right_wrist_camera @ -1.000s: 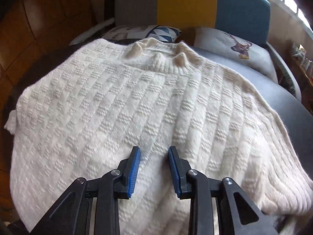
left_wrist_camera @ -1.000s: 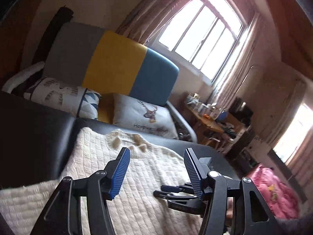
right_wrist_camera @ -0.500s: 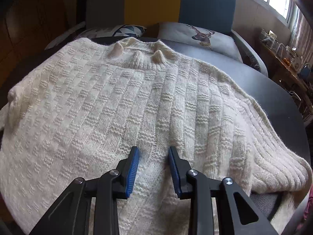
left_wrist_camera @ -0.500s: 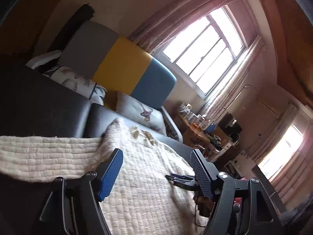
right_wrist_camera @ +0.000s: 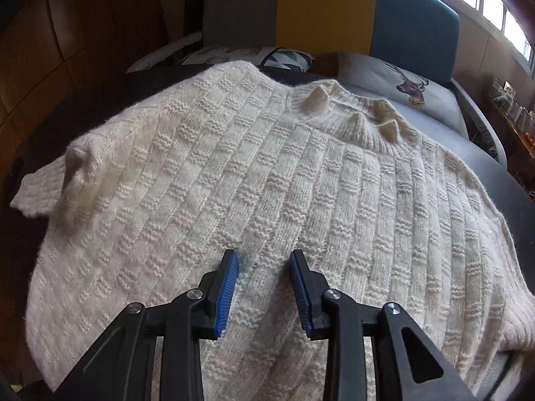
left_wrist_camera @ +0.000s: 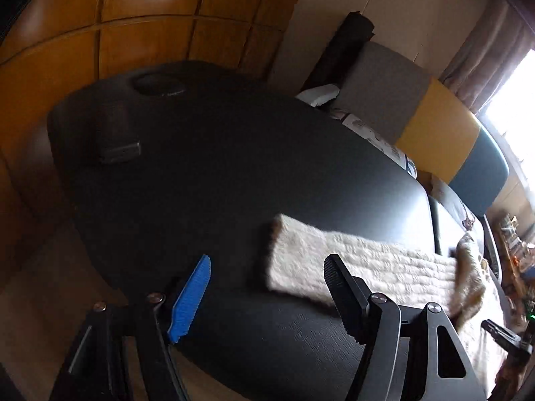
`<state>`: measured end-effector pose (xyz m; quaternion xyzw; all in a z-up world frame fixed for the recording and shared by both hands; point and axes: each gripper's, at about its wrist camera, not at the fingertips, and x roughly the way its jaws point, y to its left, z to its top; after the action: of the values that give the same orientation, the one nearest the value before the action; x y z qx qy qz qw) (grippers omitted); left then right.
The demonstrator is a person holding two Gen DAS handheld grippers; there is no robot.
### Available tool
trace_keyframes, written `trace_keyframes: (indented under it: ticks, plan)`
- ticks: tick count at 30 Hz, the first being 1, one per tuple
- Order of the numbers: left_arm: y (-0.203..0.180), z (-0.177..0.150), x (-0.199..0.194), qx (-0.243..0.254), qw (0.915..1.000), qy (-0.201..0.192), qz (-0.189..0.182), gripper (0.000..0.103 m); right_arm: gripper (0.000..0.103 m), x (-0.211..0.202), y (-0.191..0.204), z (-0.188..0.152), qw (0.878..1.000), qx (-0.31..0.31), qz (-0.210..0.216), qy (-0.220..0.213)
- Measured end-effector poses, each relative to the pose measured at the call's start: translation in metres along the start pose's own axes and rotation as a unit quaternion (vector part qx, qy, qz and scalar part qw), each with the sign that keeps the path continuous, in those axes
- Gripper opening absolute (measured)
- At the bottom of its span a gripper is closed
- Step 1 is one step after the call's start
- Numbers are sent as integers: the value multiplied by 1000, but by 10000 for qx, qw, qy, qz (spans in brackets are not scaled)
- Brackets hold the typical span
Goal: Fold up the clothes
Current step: 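Grasp the sleeve cuff with the left gripper and pull it outward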
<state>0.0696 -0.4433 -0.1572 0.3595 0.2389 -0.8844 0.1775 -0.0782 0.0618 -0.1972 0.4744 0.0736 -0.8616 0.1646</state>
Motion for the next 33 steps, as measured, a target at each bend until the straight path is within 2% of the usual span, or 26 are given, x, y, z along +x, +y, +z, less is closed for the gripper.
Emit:
trace_keyframes:
  ticks: [4,7,11,12,13,14,16,17,19,23,26,33]
  plan:
    - [-19,5,25,621,9980,116,20,71,35,1,-7,0,9997,146,184,-29]
    - [-37,3,49,954,9948,368,-15,71,36,1,-11,-1,9992,236,311,-64]
    - [-48,2,69,1033,9928,606,64,71,38,2,-7,-1,9994,169,266,-154]
    - [-47,1,73,960,9930,684,47,67,39,2,-7,0,9994,161,262,-167]
    - [-49,0,76,936,9926,777,53,49,39,3,-6,0,9994,153,259,-180]
    - [-54,-2,77,1035,9917,751,125,41,40,3,-7,1,9994,153,265,-180]
    - [-60,-3,77,1070,9912,772,64,14,40,4,-6,3,9994,143,272,-161]
    - [-63,-3,76,1086,9910,779,38,14,40,4,-6,6,9995,141,268,-112]
    - [-68,0,74,1108,9917,632,141,13,40,4,-6,12,9996,135,260,-27]
    - [-71,14,66,858,9957,343,107,13,40,-10,5,45,9989,39,210,-417]
    - [-74,29,53,718,9973,56,102,13,40,-4,11,77,9979,-153,237,-576]
    - [-76,70,15,256,9963,-799,172,13,40,61,24,122,9974,-686,-175,-121]
